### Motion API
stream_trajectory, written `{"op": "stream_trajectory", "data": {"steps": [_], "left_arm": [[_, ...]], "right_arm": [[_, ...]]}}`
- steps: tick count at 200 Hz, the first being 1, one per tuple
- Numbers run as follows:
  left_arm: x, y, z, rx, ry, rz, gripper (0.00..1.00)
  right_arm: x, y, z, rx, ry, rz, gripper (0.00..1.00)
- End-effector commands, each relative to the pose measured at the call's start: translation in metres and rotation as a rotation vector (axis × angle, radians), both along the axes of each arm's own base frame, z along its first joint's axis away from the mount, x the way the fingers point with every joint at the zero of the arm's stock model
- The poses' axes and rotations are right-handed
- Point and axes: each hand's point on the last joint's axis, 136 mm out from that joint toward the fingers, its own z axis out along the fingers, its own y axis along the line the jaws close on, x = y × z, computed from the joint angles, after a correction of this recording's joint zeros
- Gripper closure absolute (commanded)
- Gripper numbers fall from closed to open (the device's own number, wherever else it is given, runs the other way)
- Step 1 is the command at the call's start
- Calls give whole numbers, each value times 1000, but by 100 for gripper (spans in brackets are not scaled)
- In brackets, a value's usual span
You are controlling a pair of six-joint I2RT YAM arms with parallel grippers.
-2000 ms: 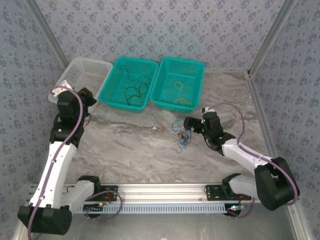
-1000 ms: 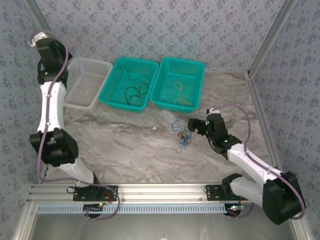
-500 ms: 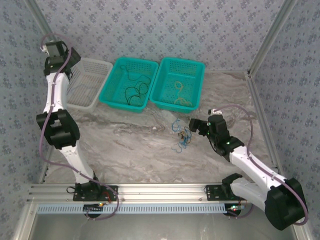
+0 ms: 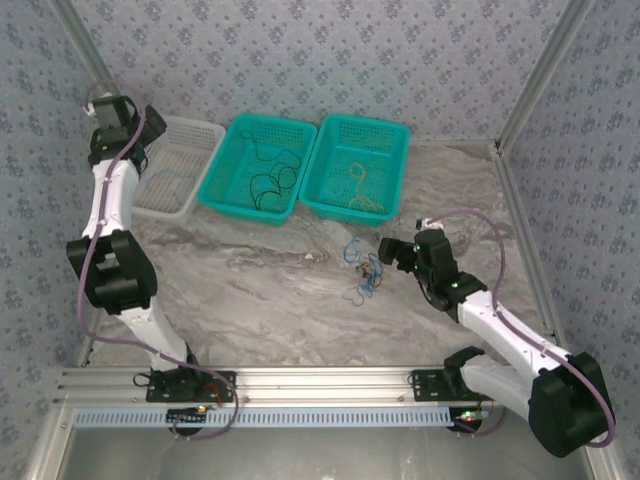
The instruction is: Untangle the cables
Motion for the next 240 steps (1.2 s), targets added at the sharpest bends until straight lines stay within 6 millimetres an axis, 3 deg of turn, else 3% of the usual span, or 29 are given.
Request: {"op": "stream_trajectory", "data": {"steps": [1, 34, 97, 129, 161, 195, 240], "left_arm": [[-8, -21, 43, -15, -170, -66, 1], [-19, -57, 42, -34, -214, -129, 1], [-50, -153, 36, -99, -244, -330, 1], [-74, -212, 20, -128, -221, -455, 1], [-100, -264, -1, -165, -180, -576, 1], [-123, -292, -21, -223, -164, -621, 1], [-141, -294, -54, -264, -90, -618, 1]], "right_arm": [[-1, 2, -4, 3, 34, -5, 0], [-2, 6, -11, 5, 83, 1, 0], [-13, 11, -28, 13, 188, 10, 0], [-15, 15, -30, 23, 217, 20, 1], [-16, 37, -29, 52, 221, 146, 12], [-15, 48, -30, 20, 237, 231, 27], [-12, 63, -32, -3, 270, 319, 46]]}}
